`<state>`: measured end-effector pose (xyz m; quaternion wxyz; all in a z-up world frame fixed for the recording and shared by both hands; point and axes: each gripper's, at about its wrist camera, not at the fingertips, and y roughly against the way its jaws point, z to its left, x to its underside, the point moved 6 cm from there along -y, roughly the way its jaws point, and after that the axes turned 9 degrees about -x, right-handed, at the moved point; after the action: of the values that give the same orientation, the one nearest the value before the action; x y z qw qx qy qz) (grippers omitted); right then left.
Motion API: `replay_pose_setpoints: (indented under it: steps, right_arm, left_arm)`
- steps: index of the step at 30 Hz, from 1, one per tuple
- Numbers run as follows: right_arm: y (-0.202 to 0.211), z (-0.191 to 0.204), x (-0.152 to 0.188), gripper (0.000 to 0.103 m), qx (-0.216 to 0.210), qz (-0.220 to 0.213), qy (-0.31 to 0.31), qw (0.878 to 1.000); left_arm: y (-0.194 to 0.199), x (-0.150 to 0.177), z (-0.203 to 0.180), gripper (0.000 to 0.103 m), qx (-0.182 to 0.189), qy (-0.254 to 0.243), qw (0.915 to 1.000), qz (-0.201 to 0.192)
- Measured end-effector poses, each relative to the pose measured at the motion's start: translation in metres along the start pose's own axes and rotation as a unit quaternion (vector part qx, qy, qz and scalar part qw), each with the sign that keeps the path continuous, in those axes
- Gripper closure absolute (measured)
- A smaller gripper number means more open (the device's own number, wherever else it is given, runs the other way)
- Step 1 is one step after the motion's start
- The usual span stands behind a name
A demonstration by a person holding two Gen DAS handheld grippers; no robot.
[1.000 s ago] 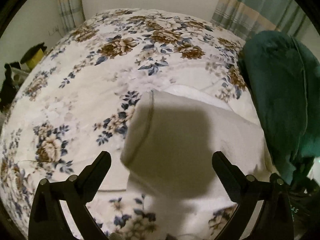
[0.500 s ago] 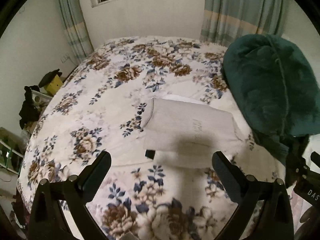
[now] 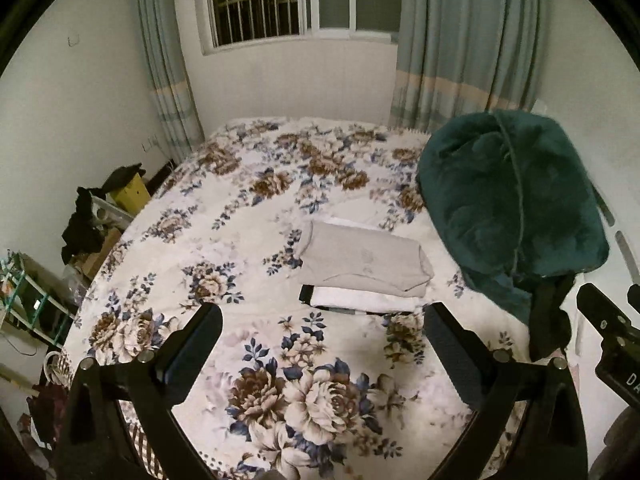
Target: Fold small clothes
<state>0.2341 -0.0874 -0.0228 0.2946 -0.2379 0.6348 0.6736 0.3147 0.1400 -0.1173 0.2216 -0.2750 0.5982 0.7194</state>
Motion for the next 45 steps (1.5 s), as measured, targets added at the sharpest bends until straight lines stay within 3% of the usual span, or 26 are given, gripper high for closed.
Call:
replay_pose_setpoints:
  steps: [6,11,23,45]
  right_arm:
    - [0.078,0.003,0.001,0.000,-0.006,-0.032,0.009,0.999]
    - [0.122,0.004,0.009,0.000,-0.014,-0.043,0.015,0.999]
    - [0.151,0.007,0.014,0.000,-0.022,-0.055,0.025,0.998]
    - [0.176,0.012,0.010,0.000,-0.020,-0.056,0.021,0.998]
  left_arm:
    - [0.058,0.004,0.009,0.000,0.002,0.007,0.9996,-0.026]
    - [0.083,0.011,0.015,0.000,0.003,0.013,0.9993,-0.034]
    - [0.121,0.030,0.018,0.000,-0.005,0.009,0.9991,-0.042]
    - [0.138,0.033,0.023,0.000,-0.004,0.013,0.9986,-0.050]
